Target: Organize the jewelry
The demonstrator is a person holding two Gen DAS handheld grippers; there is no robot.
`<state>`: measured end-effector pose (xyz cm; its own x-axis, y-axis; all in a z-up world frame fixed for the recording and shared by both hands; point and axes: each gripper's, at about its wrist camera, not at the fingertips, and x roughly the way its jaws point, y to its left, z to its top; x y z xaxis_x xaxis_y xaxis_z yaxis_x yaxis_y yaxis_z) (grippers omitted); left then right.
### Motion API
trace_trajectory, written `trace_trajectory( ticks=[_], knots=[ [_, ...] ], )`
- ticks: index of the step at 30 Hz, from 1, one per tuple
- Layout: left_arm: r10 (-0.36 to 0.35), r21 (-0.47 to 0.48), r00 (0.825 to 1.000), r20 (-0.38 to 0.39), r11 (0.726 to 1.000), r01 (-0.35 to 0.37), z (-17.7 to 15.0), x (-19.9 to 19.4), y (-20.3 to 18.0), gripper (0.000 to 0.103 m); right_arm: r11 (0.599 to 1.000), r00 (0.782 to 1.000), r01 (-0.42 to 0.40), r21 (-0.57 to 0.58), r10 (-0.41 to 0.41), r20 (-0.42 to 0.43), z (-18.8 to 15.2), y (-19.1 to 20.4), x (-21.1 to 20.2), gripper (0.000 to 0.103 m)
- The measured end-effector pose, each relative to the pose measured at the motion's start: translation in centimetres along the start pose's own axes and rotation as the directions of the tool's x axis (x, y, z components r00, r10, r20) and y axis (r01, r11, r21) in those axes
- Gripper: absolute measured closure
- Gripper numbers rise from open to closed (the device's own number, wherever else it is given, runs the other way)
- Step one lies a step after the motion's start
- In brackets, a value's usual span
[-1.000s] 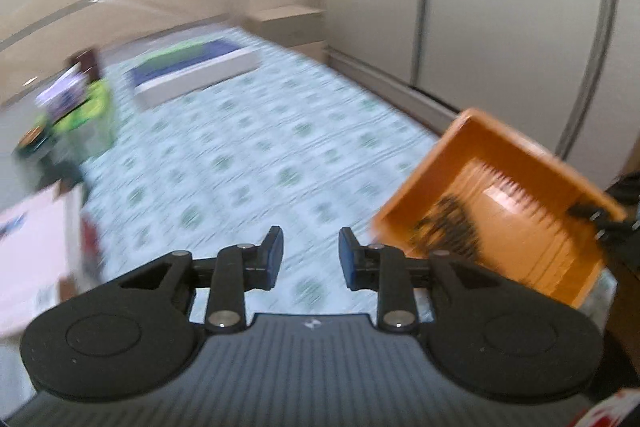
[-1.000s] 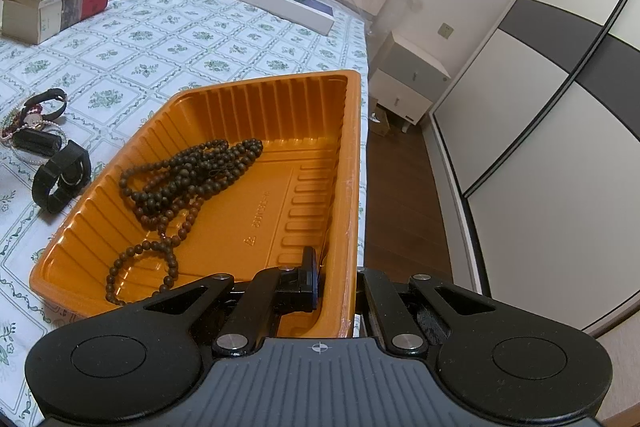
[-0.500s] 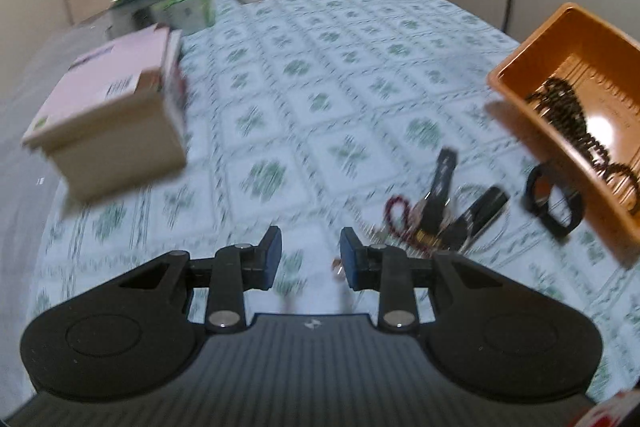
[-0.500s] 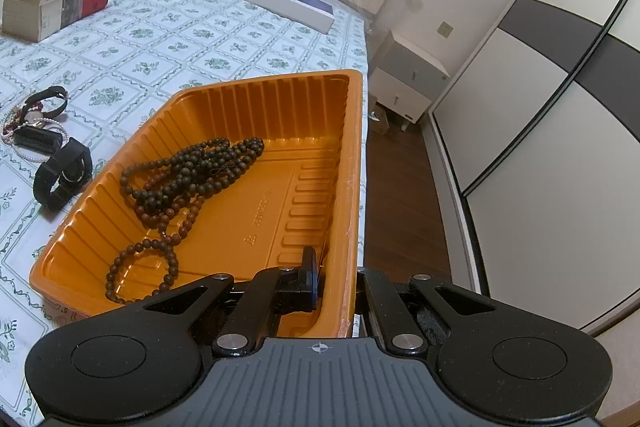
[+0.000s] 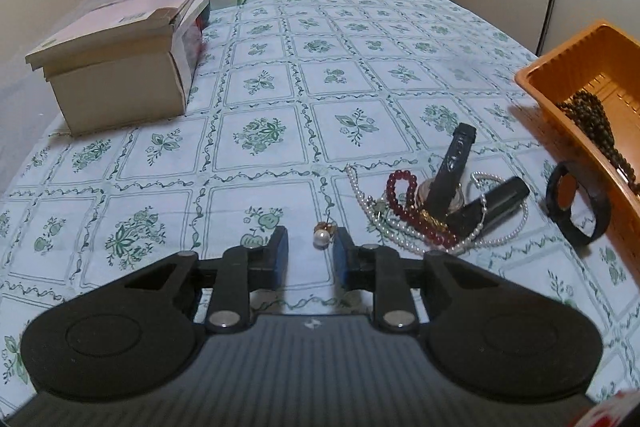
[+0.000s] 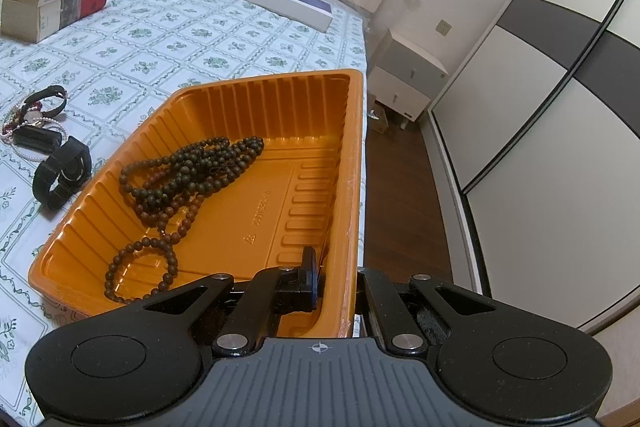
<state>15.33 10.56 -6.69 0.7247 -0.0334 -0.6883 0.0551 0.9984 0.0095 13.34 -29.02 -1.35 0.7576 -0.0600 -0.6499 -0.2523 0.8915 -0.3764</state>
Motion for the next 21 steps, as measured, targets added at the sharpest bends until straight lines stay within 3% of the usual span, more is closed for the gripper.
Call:
trace_trajectory(
  ticks=[7, 13, 21],
  knots=[
    [0.003, -0.012, 1.000, -0.002, 1.000, -0.003, -0.1, 0.4, 0.0, 0.096, 1.000, 1.000, 0.002, 0.001, -0.002, -0.003, 0.0, 0.0, 0.0, 0.100],
    [0.001, -0.009, 1.000, -0.003, 1.000, -0.001, 0.2, -0.2, -0.3, 0.096, 1.000, 1.000, 0.002, 0.006, -0.002, -0.002, -0.1, 0.1, 0.2, 0.100],
    [-0.033, 0.018, 0.998, 0.062, 0.999, 0.031, 0.6, -2.7, -2.5, 0.096, 1.000, 1.000, 0.002, 0.008, -0.002, -0.003, -0.2, 0.1, 0.2, 0.100]
  ],
)
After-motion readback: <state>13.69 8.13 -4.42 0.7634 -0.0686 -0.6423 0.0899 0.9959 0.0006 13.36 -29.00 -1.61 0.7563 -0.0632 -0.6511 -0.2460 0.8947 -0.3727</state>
